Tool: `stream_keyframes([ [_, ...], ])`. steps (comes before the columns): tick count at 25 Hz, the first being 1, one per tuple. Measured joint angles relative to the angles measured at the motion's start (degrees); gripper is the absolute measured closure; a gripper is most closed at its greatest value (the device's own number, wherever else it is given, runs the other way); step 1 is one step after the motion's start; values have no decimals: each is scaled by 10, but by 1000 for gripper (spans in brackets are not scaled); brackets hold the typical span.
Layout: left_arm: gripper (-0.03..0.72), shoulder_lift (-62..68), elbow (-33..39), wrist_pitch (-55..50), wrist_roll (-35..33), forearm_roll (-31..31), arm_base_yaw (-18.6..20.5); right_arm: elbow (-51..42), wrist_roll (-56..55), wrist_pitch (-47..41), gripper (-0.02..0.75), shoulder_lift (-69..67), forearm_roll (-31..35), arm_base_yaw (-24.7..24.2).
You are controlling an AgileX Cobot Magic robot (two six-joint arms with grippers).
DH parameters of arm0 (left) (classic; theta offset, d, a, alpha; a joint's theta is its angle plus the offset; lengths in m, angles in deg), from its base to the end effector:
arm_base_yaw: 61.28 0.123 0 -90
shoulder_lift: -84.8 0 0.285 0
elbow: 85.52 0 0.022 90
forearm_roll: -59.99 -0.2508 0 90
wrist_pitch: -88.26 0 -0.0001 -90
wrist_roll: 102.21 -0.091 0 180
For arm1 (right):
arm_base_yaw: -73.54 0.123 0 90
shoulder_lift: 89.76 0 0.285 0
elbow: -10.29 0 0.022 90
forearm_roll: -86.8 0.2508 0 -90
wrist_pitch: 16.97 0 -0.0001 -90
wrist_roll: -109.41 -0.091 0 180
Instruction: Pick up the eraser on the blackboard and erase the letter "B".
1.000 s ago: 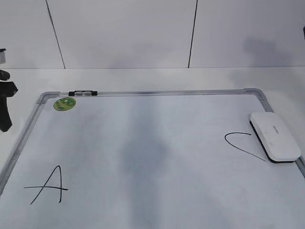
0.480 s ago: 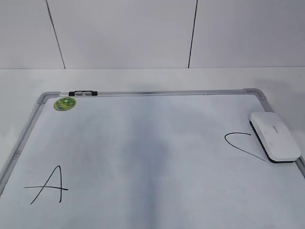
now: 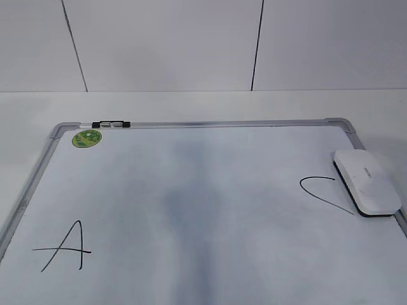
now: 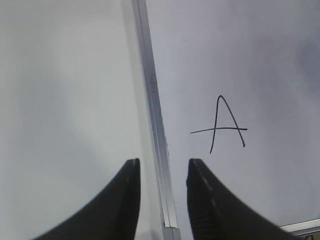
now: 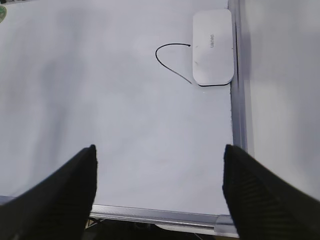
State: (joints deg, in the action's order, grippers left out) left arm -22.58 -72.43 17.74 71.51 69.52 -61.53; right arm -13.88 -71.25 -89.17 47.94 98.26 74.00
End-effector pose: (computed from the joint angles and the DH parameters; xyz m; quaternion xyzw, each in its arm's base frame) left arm 0.1998 -0.0151 0.3535 0.0446 0.9742 -0.0714 0.2093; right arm 0.0696 0.0178 0.3683 -0.0034 0.9310 0.1031 0.3501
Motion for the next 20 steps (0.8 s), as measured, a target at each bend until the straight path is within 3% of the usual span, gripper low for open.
stream_keyframes([
  [13, 445, -267, 2, -18, 0, -31, 0, -59, 29, -5, 151, 122, 6, 4],
  [20, 445, -382, 91, -21, 0, -22, 0, -88, 69, -5, 151, 152, 6, 34],
])
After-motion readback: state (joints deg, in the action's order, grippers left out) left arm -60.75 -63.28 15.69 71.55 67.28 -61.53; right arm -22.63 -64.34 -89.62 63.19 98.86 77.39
